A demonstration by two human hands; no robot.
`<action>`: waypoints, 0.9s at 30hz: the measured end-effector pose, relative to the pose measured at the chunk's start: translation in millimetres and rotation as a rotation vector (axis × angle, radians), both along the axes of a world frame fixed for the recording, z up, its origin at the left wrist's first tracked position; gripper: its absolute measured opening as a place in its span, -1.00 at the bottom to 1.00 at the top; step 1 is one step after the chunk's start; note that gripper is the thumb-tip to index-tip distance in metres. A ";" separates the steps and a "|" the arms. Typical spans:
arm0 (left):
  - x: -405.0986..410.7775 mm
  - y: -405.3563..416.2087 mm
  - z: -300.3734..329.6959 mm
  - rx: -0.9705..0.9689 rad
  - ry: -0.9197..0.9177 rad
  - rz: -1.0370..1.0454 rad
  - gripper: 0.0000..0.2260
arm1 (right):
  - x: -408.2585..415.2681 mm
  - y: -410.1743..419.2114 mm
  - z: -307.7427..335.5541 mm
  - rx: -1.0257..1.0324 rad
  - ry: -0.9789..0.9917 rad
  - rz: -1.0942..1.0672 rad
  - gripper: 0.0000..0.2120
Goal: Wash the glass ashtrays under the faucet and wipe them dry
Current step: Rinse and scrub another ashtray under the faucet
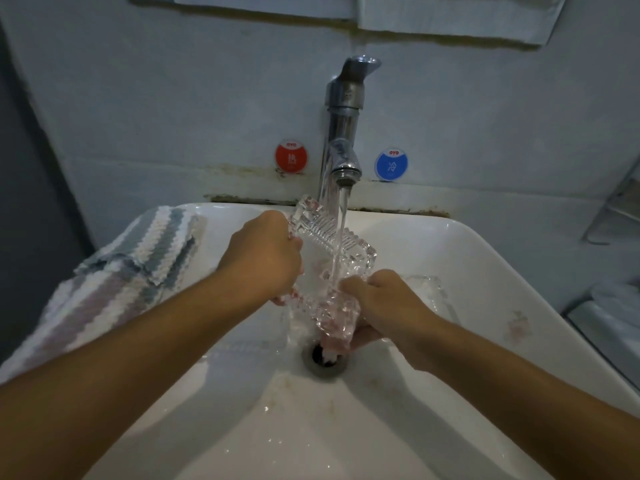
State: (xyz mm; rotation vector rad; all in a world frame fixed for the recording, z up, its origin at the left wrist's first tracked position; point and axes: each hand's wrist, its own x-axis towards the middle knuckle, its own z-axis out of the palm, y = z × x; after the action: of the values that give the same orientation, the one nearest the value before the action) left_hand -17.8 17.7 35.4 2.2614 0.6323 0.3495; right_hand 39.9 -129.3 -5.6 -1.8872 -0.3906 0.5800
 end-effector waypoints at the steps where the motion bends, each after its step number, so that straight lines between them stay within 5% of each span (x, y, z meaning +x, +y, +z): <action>1: -0.4 -0.2 0.1 0.001 0.008 0.003 -0.83 | 1.3 -0.3 -1.7 -0.003 -0.010 -0.010 -0.72; 4: -0.4 0.1 0.6 0.003 0.003 0.002 -0.85 | 5.0 -1.9 -3.5 -0.017 -0.028 0.024 -0.73; 7: -0.7 1.9 -0.2 0.054 0.003 -0.001 -0.84 | 5.0 -2.5 -1.6 0.044 0.063 0.146 -0.97; 17: 1.5 0.0 -7.2 0.096 -0.038 0.000 -0.85 | 3.4 0.5 -2.3 0.106 -0.024 -0.050 -0.86; 24: 5.4 -1.7 -17.1 0.070 -0.134 0.038 -0.85 | -1.8 -0.2 -4.1 0.127 0.404 0.047 -0.70; 27: 5.9 -0.3 -18.5 0.061 -0.123 0.036 -0.84 | -1.1 0.4 -6.7 0.228 0.455 0.073 -0.91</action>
State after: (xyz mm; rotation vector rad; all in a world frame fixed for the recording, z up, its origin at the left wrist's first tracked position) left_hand -11.9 17.4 17.0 2.2681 0.6057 0.5278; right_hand 38.8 -128.9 -12.3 -1.4748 -0.2150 0.9478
